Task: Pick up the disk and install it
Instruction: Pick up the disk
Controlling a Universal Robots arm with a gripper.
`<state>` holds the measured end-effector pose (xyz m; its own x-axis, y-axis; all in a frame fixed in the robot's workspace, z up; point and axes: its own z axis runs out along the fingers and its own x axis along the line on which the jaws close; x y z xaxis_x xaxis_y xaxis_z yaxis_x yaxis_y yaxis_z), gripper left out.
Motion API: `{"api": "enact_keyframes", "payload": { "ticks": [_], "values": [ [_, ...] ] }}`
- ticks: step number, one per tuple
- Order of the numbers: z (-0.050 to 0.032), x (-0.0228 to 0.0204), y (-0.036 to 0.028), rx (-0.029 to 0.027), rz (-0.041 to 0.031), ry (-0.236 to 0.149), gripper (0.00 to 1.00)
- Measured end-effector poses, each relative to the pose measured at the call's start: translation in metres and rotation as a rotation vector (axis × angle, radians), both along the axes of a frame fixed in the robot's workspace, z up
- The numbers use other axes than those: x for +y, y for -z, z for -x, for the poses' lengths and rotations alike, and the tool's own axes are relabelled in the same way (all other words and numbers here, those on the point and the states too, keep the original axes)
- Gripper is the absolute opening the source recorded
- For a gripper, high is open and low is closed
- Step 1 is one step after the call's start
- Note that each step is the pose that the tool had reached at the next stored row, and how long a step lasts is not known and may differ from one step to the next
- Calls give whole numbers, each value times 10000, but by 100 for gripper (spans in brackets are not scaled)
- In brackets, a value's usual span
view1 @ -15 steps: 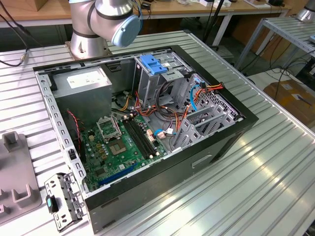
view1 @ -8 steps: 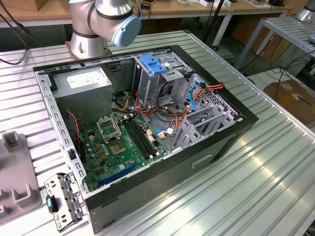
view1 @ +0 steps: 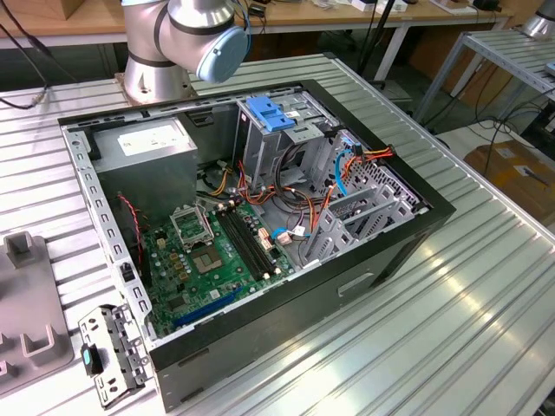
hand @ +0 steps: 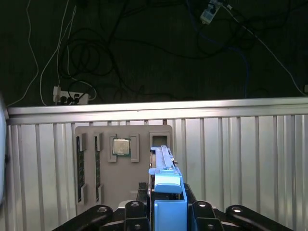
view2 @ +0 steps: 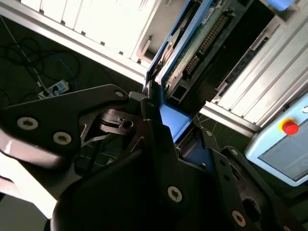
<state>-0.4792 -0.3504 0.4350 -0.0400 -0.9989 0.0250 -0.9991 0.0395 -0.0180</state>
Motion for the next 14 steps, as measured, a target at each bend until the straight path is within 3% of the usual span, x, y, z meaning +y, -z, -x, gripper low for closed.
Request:
{"api": "enact_keyframes", "payload": {
  "ticks": [5, 14],
  "values": [
    [0, 0, -81, -1, -1, 0, 37],
    [0, 0, -172, 6, 0, 0, 37]
  ]
}}
